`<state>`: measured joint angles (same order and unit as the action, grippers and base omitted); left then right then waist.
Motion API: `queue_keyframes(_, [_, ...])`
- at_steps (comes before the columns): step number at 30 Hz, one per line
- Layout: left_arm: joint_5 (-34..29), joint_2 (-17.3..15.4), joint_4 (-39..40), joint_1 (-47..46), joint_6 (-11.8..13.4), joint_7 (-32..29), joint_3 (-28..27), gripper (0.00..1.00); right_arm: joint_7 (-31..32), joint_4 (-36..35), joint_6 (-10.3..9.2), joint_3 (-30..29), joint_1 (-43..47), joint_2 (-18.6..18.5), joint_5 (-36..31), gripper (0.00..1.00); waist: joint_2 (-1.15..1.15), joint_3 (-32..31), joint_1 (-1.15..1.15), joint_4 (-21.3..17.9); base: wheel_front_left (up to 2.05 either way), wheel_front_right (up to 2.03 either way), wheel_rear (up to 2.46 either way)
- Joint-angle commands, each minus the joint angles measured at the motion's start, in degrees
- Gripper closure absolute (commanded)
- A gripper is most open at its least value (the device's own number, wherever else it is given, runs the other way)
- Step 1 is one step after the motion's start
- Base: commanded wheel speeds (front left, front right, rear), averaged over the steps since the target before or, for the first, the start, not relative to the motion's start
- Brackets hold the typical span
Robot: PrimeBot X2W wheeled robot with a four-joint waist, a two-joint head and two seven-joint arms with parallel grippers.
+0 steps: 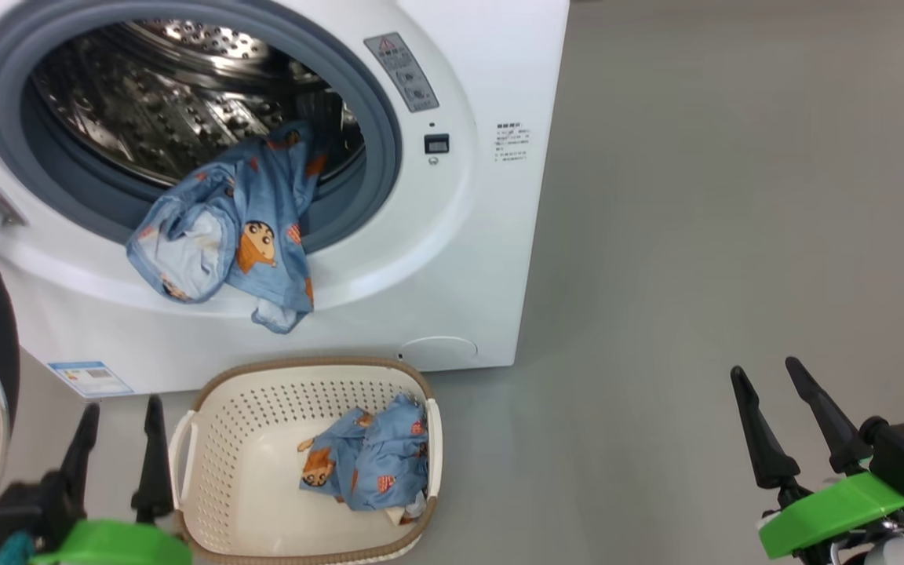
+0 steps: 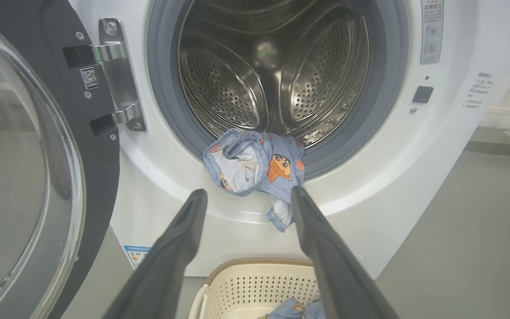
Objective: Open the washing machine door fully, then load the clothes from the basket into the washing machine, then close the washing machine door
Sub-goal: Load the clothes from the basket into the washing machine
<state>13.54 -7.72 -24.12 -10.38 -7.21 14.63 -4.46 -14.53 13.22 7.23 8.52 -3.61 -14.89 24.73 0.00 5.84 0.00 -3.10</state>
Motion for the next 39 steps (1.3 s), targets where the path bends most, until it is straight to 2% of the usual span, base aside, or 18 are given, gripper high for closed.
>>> queue_keyframes(1, [0.22,-0.94,2.44,0.64,-0.27,0.37,-2.22,0.00,-0.47,-1.27,0.25,0.46,0.56,-1.38,0.10,0.00,0.00,-0.78,0.00,0.29,0.00,0.00,0.00])
queue_keyframes(16, [0.26,0.89,8.44,8.53,-0.27,0.37,-4.36,0.00,-0.47,-1.72,0.25,-0.23,1.99,-1.59,0.01,0.00,0.00,-1.67,0.00,0.42,0.00,0.00,0.00])
queue_keyframes(28, [0.59,1.15,7.78,8.13,-0.27,0.37,-4.38,0.00,-0.47,-2.01,0.25,-0.07,1.49,-1.60,0.00,0.00,0.00,-0.91,0.00,0.07,0.00,0.00,0.00])
queue_keyframes(39, [1.99,0.55,4.21,3.17,-0.27,0.37,-3.38,0.00,-0.47,-2.96,0.25,0.21,-0.98,-1.02,-0.19,0.00,0.00,4.10,0.00,-0.22,0.00,0.00,0.00])
